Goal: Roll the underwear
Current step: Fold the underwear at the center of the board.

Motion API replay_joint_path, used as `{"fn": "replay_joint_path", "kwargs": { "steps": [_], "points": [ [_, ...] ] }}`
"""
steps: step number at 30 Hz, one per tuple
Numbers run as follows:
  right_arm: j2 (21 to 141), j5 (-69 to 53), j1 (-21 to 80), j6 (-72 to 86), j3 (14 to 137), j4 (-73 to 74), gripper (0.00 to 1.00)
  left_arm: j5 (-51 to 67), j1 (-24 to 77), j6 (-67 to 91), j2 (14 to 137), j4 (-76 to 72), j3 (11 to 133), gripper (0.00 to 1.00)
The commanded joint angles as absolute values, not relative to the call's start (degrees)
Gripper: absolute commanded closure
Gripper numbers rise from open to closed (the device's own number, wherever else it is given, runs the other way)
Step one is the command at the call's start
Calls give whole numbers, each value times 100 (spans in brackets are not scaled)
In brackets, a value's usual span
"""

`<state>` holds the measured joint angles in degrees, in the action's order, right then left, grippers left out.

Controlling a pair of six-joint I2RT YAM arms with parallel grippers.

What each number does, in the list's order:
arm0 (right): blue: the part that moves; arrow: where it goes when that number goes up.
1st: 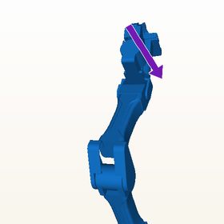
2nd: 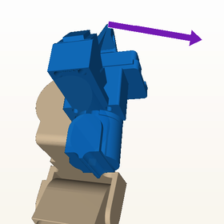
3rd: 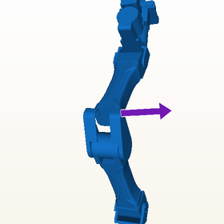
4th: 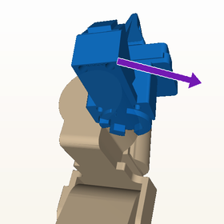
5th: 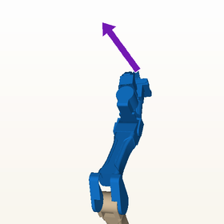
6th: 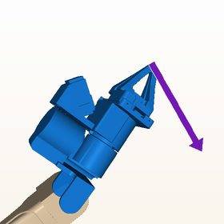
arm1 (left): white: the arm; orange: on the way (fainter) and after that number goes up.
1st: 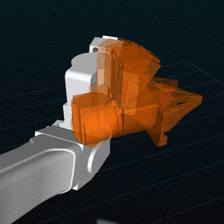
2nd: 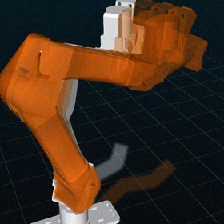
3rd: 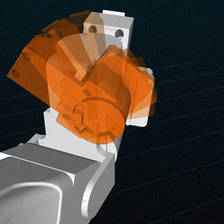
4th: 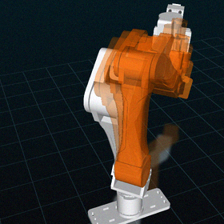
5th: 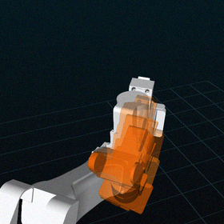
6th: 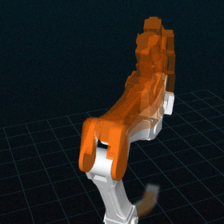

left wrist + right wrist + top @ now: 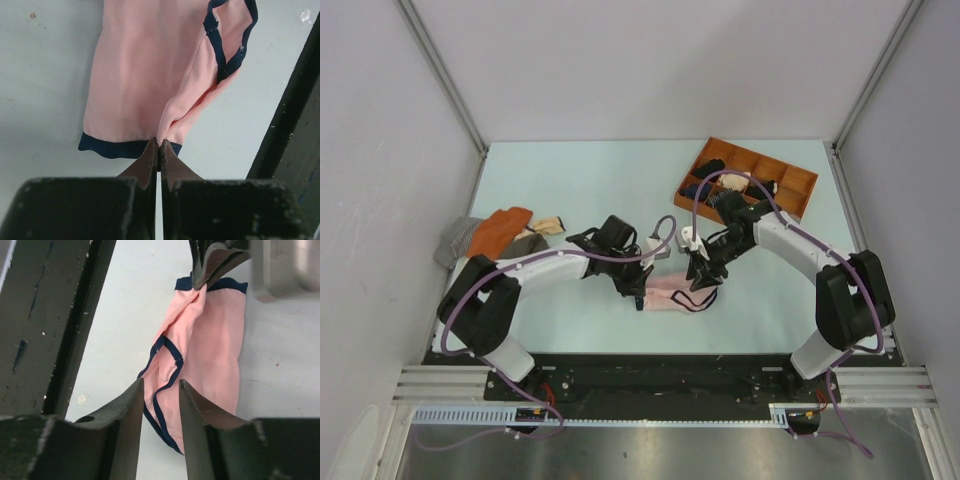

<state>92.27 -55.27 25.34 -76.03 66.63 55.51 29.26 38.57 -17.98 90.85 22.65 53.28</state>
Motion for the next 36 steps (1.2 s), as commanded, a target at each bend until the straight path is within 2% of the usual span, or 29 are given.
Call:
{"fn": "replay_joint_path", "kwargs": {
  "steps": [1, 8, 16, 30, 33, 36],
  "points": [
    [9079, -5178, 2865, -7577, 6575, 5256, 59, 3261, 3701, -1407, 9210, 2039, 5511, 100],
    [8947, -4624, 3515, -7400, 6372, 4782, 58, 3217, 3498, -1213, 9456, 1960, 5625, 100],
    [9131, -3894, 4271, -6874, 6363, 4000, 68, 3146, 3366, -1046, 9676, 1960, 5739, 100],
    [10019, -2804, 4236, -6434, 6363, 3322, 73, 2945, 3287, -897, 9905, 1978, 5994, 100],
    [10099, -2751, 4219, -6390, 6363, 3305, 73, 2620, 3287, -695, 9660, 1829, 5977, 87],
    [10195, -2663, 4210, -6320, 6363, 3243, 73, 2347, 3287, -501, 9151, 1530, 5801, 69]
  ]
}}
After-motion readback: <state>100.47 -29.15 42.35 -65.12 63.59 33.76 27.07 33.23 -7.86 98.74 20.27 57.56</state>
